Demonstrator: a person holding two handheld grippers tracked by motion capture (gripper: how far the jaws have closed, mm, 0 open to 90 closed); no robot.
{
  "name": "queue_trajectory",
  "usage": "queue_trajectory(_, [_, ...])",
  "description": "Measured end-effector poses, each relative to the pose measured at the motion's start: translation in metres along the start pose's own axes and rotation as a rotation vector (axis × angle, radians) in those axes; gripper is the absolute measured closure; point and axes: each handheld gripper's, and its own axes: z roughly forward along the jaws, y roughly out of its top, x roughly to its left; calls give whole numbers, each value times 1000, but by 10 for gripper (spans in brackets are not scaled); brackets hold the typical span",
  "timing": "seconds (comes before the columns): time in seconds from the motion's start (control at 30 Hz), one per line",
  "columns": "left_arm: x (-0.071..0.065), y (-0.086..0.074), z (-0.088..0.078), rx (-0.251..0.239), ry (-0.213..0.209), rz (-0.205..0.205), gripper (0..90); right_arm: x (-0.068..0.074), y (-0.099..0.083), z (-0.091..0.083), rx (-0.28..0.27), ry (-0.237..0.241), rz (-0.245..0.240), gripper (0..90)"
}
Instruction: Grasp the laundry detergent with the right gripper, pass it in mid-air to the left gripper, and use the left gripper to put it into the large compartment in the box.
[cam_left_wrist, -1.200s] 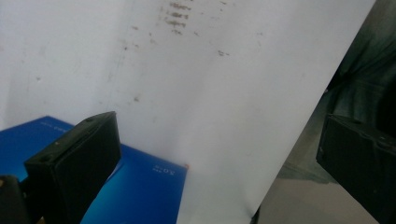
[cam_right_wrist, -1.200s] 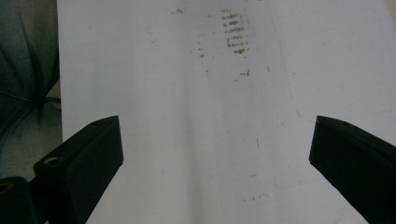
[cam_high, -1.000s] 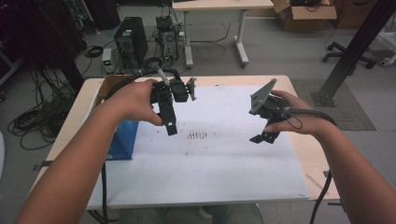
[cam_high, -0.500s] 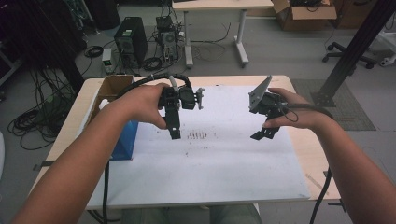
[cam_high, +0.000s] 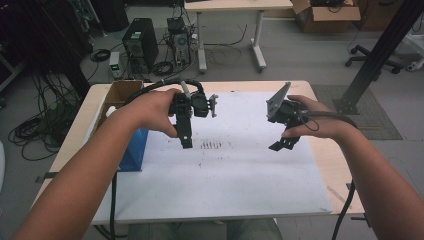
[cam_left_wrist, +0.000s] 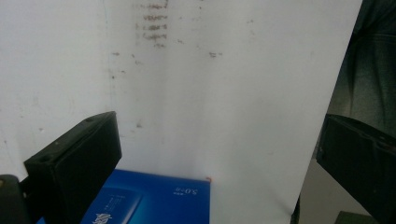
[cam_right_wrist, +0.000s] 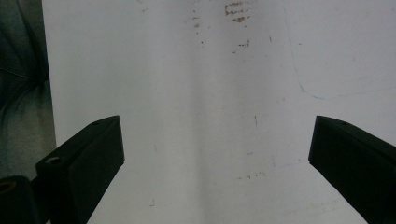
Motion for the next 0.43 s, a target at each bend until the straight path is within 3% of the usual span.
queue_trajectory(0.43, [1,-4,0,7,5,-11,4,1,2,0,3,5,-4,36])
